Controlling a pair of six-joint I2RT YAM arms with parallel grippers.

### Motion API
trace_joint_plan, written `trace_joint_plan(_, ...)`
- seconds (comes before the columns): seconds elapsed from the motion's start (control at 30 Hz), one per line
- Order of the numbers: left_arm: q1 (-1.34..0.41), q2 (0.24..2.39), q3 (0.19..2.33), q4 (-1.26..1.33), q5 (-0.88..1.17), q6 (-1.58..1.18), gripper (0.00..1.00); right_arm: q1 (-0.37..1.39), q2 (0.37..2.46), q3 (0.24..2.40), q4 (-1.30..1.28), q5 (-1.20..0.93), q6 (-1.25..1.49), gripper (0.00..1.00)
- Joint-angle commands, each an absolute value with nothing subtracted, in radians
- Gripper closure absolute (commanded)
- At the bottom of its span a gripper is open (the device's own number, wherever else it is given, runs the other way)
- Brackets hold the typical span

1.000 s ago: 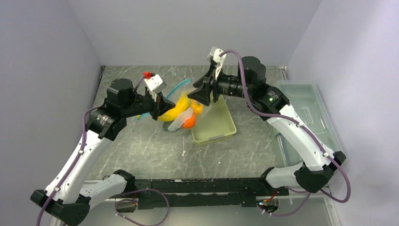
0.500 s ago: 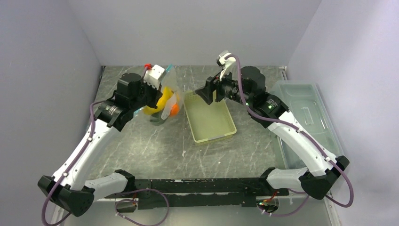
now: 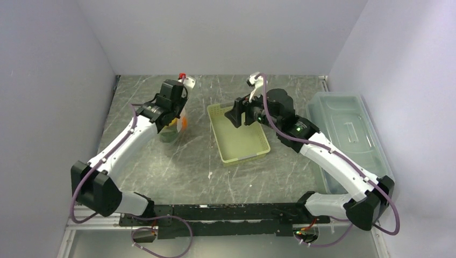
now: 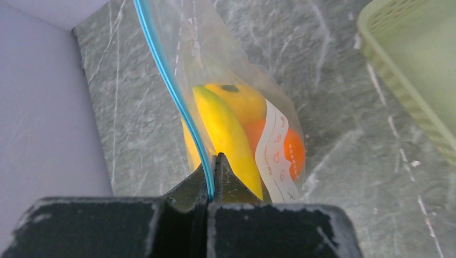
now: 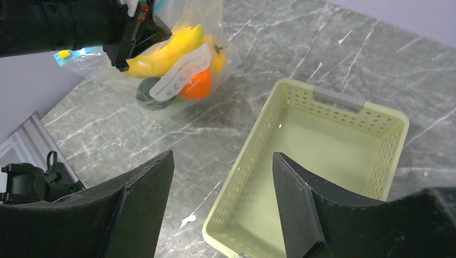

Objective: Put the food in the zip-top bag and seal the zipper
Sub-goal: Place the zipper food storage bag at the center of the board.

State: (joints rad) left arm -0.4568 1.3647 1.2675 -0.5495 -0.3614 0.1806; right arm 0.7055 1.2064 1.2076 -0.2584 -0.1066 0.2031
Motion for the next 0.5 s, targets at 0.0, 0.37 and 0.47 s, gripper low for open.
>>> trace_joint_plan(0.0, -0.461, 1.389, 1.269, -0.474, -0.478, 0.219, 1.0, 0.701, 1.166, 1.163, -0.152, -0.103, 0.262, 0.29)
trace_joint_plan(0.37, -0.62, 1.53, 1.243, -0.53, -0.628, 0.204, 1.0, 0.698, 1.065, 1.068, -0.142, -0.079, 0.259, 0.28)
trace_joint_plan(0.47, -0.668, 1.568, 1.252, -0.594, -0.636, 0.139, 1.0, 0.696, 1.04, 1.048, -0.14, -0.079, 0.261, 0.28)
